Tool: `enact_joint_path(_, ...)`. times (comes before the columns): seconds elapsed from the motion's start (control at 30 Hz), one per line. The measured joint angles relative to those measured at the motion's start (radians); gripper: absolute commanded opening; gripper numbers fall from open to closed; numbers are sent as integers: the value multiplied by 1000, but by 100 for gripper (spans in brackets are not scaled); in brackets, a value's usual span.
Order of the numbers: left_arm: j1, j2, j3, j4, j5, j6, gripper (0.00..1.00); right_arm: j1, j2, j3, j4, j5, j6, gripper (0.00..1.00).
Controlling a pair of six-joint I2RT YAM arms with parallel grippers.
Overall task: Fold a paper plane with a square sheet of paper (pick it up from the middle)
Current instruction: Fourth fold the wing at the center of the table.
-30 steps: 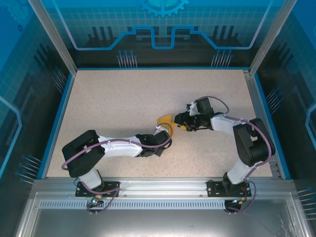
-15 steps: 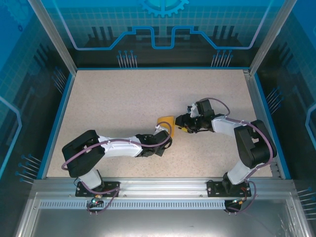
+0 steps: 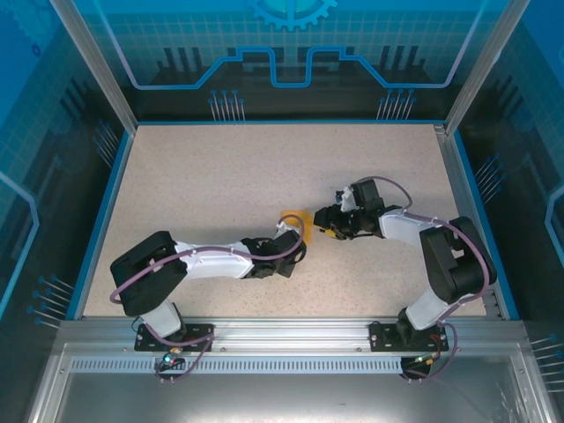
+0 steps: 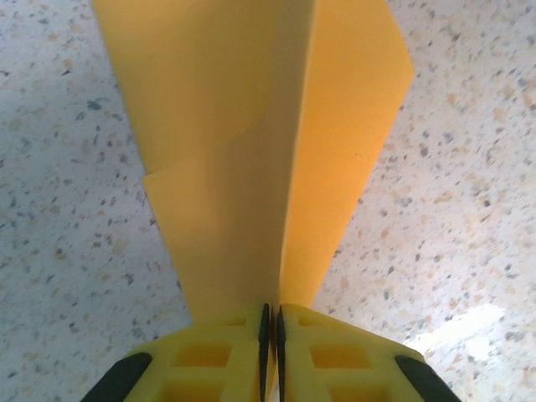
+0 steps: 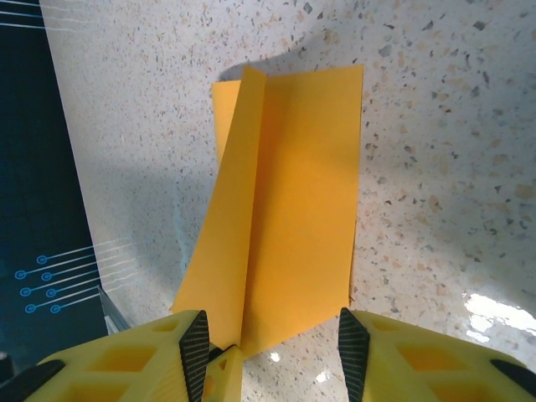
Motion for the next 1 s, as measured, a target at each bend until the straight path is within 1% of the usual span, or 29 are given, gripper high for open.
enact_joint_path(0.1,32,-6,-11,27,45,1,17,0,-27,-3,-15,5,-11,48)
enact_joint_path(0.23,46,-15,-12,35,62,9,19,0,-42,-3,-18,-2,-18,49)
enact_joint_path(0.4,46,-15,-12,34,73,29,15,10,-22,11,-8,-33,4,51)
enact_joint_path(0.53,47,-15,-12,36,81,27,10,42,15,59,-12,-27,13,51)
enact_joint_path(0.63,57,-22,-27,66,112,23,9,62,20,81,-13,-23,16,51)
enact_joint_path(0.73,91,-50,-72,115,173,6,8,66,20,84,-13,-19,17,50)
enact_joint_path(0.83,143,-71,-113,167,256,0,8,67,20,84,-16,-9,19,48)
enact_joint_path(1.0,221,-77,-149,248,413,0,7,72,20,79,-15,2,24,40)
